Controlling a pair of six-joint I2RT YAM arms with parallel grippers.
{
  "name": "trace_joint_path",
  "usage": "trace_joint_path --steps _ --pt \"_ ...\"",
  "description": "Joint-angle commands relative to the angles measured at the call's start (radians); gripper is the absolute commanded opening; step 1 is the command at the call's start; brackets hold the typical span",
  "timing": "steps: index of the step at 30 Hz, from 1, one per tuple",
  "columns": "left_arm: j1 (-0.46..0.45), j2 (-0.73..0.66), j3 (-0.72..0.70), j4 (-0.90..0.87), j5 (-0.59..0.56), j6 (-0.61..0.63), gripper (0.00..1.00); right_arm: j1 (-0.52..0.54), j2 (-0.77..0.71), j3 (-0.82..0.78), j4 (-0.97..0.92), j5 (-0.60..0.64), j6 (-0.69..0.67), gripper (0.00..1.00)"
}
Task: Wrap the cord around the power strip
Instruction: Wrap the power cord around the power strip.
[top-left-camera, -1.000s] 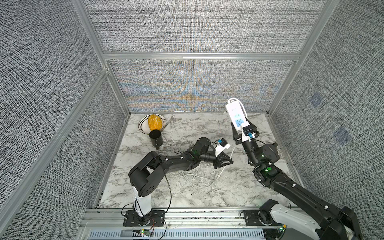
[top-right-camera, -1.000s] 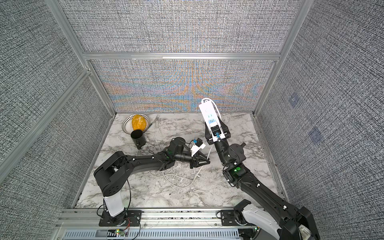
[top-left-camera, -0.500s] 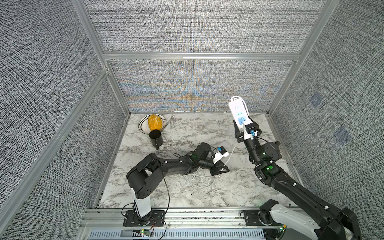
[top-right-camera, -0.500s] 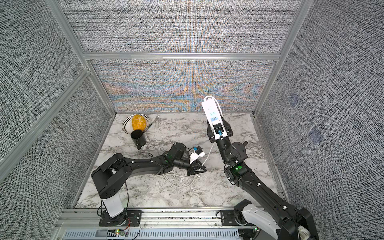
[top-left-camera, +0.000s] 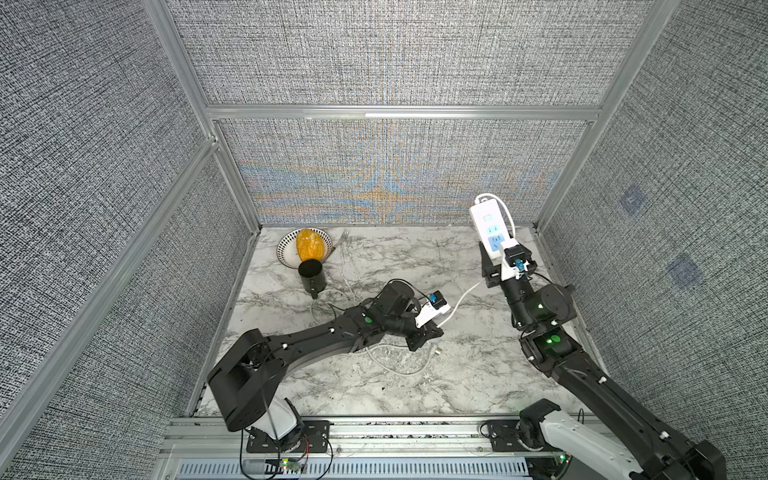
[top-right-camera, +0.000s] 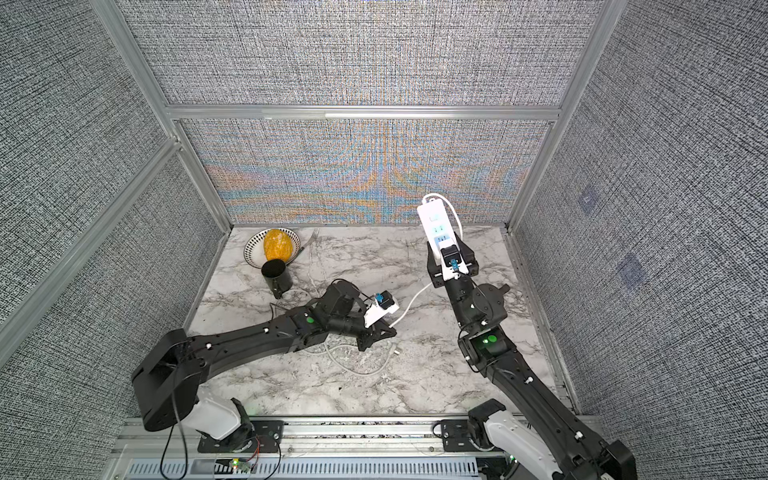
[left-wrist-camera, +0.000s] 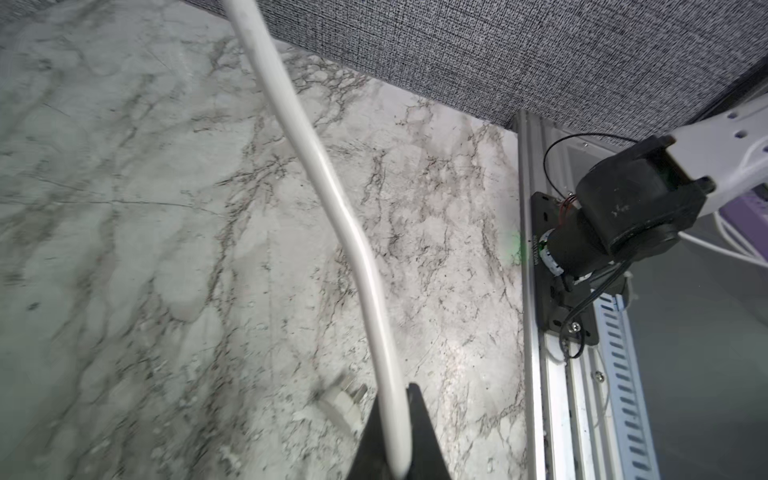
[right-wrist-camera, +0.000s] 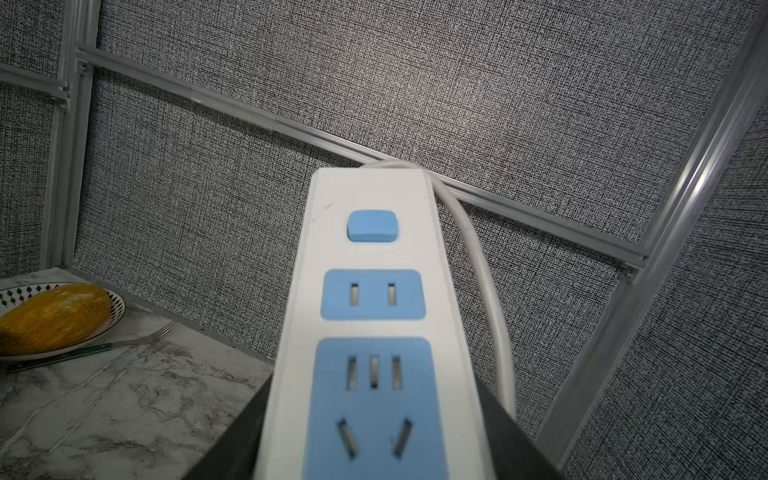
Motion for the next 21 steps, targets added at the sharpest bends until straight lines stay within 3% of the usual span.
trace_joint_path --steps 1,6,14,21 --pt "0.004 -0.055 0.003 -0.144 -0.203 0.107 0.00 -0.027 -0.035 -0.005 -0.044 -0.066 0.067 0.00" --pt "0.012 -0.090 0.032 -0.258 -0.352 0.165 0.00 -0.068 -0.083 0.000 -0.101 -0.117 0.132 0.00" --pt "0.033 -0.170 0.023 -0.330 -0.464 0.201 0.00 -0.141 -0.106 -0.012 -0.182 -0.138 0.149 0.00" --pt "0.049 -0.212 0.055 -0.409 -0.586 0.268 0.00 -0.193 -0.098 -0.027 -0.183 -0.272 0.207 0.00"
